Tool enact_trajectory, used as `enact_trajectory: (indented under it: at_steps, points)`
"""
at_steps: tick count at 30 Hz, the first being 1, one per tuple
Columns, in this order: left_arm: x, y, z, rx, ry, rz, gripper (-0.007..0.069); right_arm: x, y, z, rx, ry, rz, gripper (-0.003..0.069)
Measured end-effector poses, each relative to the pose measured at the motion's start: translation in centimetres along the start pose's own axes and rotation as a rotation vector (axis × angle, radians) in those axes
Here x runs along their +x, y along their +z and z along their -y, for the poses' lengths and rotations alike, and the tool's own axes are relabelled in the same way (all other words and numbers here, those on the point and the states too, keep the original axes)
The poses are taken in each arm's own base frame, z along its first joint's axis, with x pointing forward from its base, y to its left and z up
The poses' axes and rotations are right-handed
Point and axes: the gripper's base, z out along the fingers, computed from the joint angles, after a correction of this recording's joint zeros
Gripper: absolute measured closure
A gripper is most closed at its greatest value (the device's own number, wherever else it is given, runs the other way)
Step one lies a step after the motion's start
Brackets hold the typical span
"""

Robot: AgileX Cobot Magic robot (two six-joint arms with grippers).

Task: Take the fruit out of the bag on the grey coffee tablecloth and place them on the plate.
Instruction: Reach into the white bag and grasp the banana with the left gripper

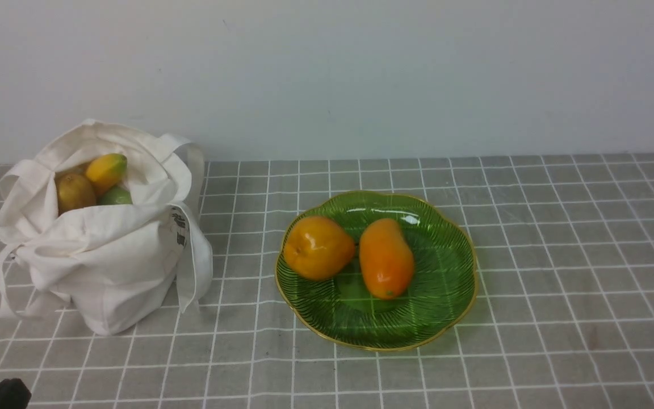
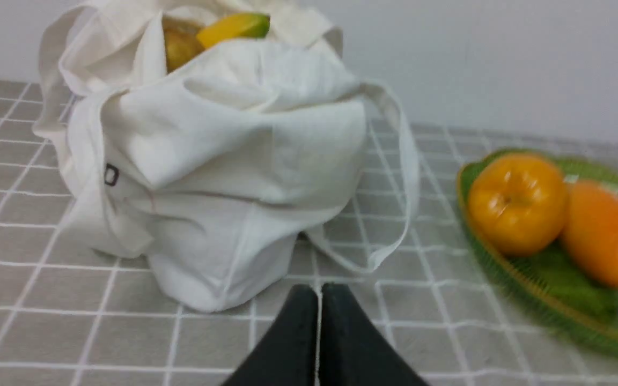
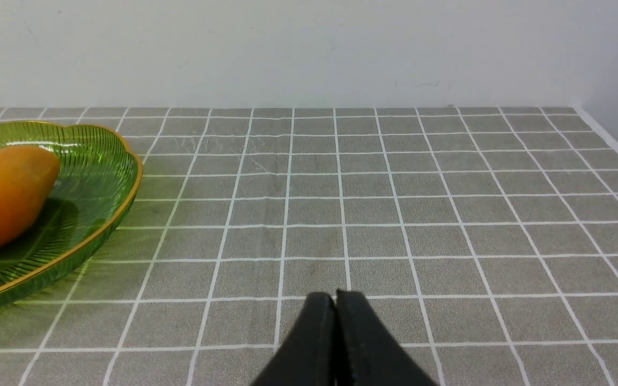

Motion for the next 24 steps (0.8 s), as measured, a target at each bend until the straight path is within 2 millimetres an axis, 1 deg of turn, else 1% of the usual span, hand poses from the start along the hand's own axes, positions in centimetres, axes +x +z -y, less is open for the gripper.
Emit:
enact_trajectory:
  at_steps: [1,4,5,6,7,8,9,10,11,12,13,14,15,16,18,19,21,23,24]
  points:
    - [-0.3,0.0,0.1,0.013,-0.076,0.034,0.0632,0.0,0.0,0.0,0.0,0.0,0.0,0.0674]
    - [-1.2,-0.1,0.2,0.03,-0.206,0.127,0.0632,0.0,0.0,0.0,0.0,0.0,0.0,0.0674]
    - [-1.3,-0.1,0.1,0.03,-0.214,0.136,0.0632,0.0,0.0,0.0,0.0,0.0,0.0,0.0674]
    - [-1.9,-0.2,0.0,0.03,-0.263,0.204,0.0632,0.0,0.0,0.0,0.0,0.0,0.0,0.0674]
    - [-2.8,-0.5,-0.3,0.02,-0.315,0.32,0.0632,0.0,0.0,0.0,0.0,0.0,0.0,0.0674]
    - [-3.5,-0.7,-0.5,0.013,-0.336,0.396,0.0632,0.0,0.0,0.0,0.0,0.0,0.0,0.0674]
    - [-4.0,-0.9,-0.5,0.013,-0.342,0.426,0.0632,0.0,0.0,0.0,0.0,0.0,0.0,0.0674]
    - [-4.9,-1.3,-0.4,0.013,-0.34,0.487,0.0632,0.0,0.0,0.0,0.0,0.0,0.0,0.0674]
    - [-7.4,-2.4,0.3,0.038,-0.306,0.581,0.0632,0.0,0.0,0.0,0.0,0.0,0.0,0.0674]
    - [-8.7,-2.9,0.8,0.05,-0.274,0.608,0.0632,0.0,0.0,0.0,0.0,0.0,0.0,0.0674]
    - [-9.0,-3.1,0.9,0.055,-0.27,0.62,0.0632,0.0,0.0,0.0,0.0,0.0,0.0,0.0674]
    - [-10.0,-3.5,1.4,0.061,-0.23,0.622,0.0632,0.0,0.0,0.0,0.0,0.0,0.0,0.0674]
    - [-12.5,-4.2,2.4,0.082,-0.167,0.624,0.0632,0.0,0.0,0.0,0.0,0.0,0.0,0.0674]
    - [-14.6,-4.3,3.6,0.093,-0.091,0.563,0.0632,0.0,0.0,0.0,0.0,0.0,0.0,0.0674]
    - [-16.3,-3.6,4.6,0.104,-0.024,0.442,0.0632,0.0,0.0,0.0,0.0,0.0,0.0,0.0674]
    - [-17.4,-2.7,5.2,0.108,0.019,0.347,0.0632,0.0,0.0,0.0,0.0,0.0,0.0,0.0674]
    - [-18.8,-0.3,6.2,0.112,0.098,0.127,0.0632,0.0,0.0,0.0,0.0,0.0,0.0,0.0674]
    - [-19.6,2.9,6.6,0.107,0.148,-0.111,0.0632,0.0,0.0,0.0,0.0,0.0,0.0,0.0674]
    - [-19.4,4.6,6.6,0.102,0.159,-0.227,0.0632,0.0,0.0,0.0,0.0,0.0,0.0,0.0674]
